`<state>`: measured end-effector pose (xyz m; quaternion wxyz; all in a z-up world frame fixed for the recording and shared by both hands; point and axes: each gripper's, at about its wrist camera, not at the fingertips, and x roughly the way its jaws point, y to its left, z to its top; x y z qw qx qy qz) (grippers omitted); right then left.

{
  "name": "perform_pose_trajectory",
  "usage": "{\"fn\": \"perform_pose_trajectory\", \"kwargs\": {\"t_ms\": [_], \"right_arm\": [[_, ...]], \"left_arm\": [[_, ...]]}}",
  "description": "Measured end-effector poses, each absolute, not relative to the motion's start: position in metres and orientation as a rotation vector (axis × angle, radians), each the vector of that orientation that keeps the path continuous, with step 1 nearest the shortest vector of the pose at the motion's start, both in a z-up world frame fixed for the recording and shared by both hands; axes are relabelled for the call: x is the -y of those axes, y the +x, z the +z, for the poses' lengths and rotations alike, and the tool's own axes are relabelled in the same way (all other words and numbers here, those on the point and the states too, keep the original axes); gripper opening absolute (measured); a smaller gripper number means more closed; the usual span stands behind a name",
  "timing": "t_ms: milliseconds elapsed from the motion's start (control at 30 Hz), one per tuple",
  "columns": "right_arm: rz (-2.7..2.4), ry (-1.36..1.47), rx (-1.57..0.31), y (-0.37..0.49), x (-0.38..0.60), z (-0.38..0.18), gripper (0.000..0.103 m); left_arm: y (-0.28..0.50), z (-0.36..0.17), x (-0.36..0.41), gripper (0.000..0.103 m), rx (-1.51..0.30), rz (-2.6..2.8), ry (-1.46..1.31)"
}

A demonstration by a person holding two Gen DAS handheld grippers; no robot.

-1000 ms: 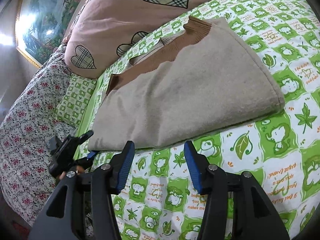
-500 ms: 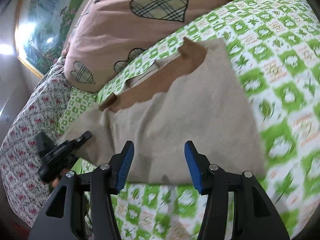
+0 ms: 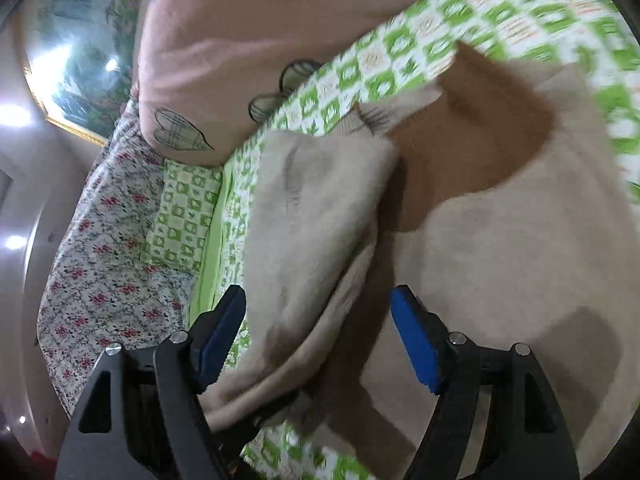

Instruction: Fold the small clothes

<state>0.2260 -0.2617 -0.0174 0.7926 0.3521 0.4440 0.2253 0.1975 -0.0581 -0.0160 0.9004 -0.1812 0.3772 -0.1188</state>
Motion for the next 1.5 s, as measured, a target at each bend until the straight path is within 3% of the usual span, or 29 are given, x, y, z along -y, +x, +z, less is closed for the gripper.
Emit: {"fn": "perform_pose_trajectory", "kwargs": {"t_ms": [67, 133, 200, 467, 733, 1000, 1067, 1167, 1267, 1300, 1333, 1400, 1433, 1500], "right_arm": [[0.504, 0.765, -0.973, 0.236, 0.25, -0.024, 0.075], [0.538, 0.753, -0.957, 0.248, 0.237, -0.024, 0.062], [0.513, 0.715, -0.96, 0.261, 0.232, -0.018, 0.016], [0.456, 0.425, -0.835, 0.238, 0.257, 0.056, 0.016], [0.289, 0.412, -0.942, 0.233, 0.332, 0.003, 0.016], [0.26, 0.325, -0.927, 0.23, 0.33, 0.006, 0.016], [0.223, 0.285, -0.92, 0.232, 0.33, 0.003, 0.018], [0.183, 0.294, -0.917, 0.227, 0.337, -0.002, 0.024], [0.136, 0.305, -0.9, 0.211, 0.343, 0.003, 0.03], [0.125, 0.306, -0.9, 0.205, 0.344, 0.006, 0.033], [0.113, 0.308, -0.904, 0.2, 0.345, 0.008, 0.038], [0.104, 0.325, -0.907, 0.188, 0.346, 0.01, 0.078], [0.12, 0.344, -0.899, 0.183, 0.346, 0.011, 0.083], [0.178, 0.411, -0.883, 0.173, 0.348, 0.01, 0.084]], "left_arm": [[0.193, -0.014, 0.053, 0.006, -0.781, -0.253, -0.379], [0.193, -0.011, 0.057, 0.006, -0.785, -0.25, -0.36], [0.194, -0.005, 0.061, 0.006, -0.778, -0.253, -0.337], [0.204, 0.02, 0.116, 0.007, -0.738, -0.379, -0.313], [0.226, -0.01, 0.176, 0.007, -0.82, -0.448, -0.288], [0.245, -0.022, 0.186, 0.008, -0.853, -0.468, -0.29], [0.245, -0.026, 0.188, 0.01, -0.877, -0.465, -0.282], [0.234, -0.021, 0.176, 0.02, -0.908, -0.505, -0.3], [0.212, -0.011, 0.158, 0.036, -0.909, -0.542, -0.31], [0.202, -0.006, 0.149, 0.046, -0.899, -0.545, -0.31], [0.195, -0.001, 0.139, 0.06, -0.891, -0.531, -0.31], [0.184, 0.006, 0.114, 0.07, -0.872, -0.497, -0.334], [0.182, 0.009, 0.101, 0.071, -0.864, -0.48, -0.351], [0.185, 0.011, 0.078, 0.076, -0.862, -0.436, -0.372]]}}
